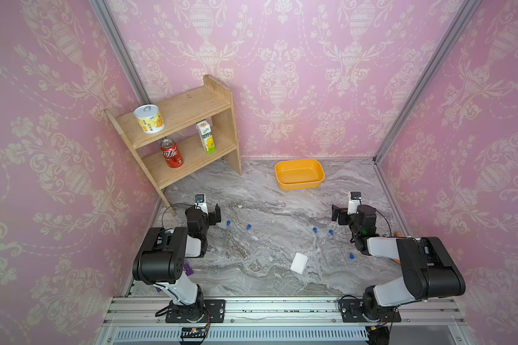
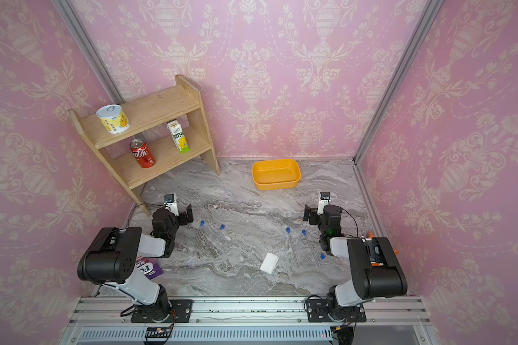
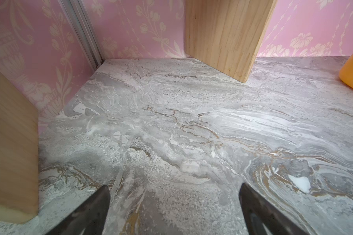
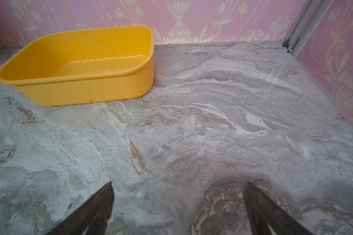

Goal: Wipe the exteriors of test tubes
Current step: Pick up the storage box at the center of the board.

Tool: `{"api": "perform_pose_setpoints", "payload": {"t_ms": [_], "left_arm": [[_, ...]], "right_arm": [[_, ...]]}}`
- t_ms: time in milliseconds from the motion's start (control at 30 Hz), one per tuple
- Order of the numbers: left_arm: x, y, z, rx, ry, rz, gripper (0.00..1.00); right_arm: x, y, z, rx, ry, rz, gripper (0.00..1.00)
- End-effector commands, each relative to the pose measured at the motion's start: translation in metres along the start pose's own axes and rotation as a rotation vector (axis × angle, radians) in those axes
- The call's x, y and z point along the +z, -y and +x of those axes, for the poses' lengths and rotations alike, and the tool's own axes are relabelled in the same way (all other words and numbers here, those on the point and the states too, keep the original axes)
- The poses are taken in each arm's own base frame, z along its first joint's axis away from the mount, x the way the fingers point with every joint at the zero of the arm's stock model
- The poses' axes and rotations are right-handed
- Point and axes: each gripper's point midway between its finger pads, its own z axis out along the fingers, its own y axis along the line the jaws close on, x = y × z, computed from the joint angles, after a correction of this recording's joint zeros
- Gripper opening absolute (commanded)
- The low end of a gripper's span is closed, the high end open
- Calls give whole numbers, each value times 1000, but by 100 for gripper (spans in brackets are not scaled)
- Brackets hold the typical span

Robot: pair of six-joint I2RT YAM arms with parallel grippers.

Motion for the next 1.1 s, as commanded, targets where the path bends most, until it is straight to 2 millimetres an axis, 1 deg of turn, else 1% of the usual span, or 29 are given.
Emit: {"api": "perform_pose_setpoints", "payload": {"t_ms": [0,600,700,1067], "left_arm": [[1,1,2,-6,-14,14,99],[2,-1,2,-13,-14,1,99],[1,-10,2,-32,-11,-53,99],[1,-11,1,-29,-10,-57,99]], "right_arm": [[3,-1,-7,-15,13,-4,100],[3,-1,-8,-12,13,-6,100],[3,-1,-7,-10,12,-9,100],[3,0,-8,-6,14,-9,100]]}}
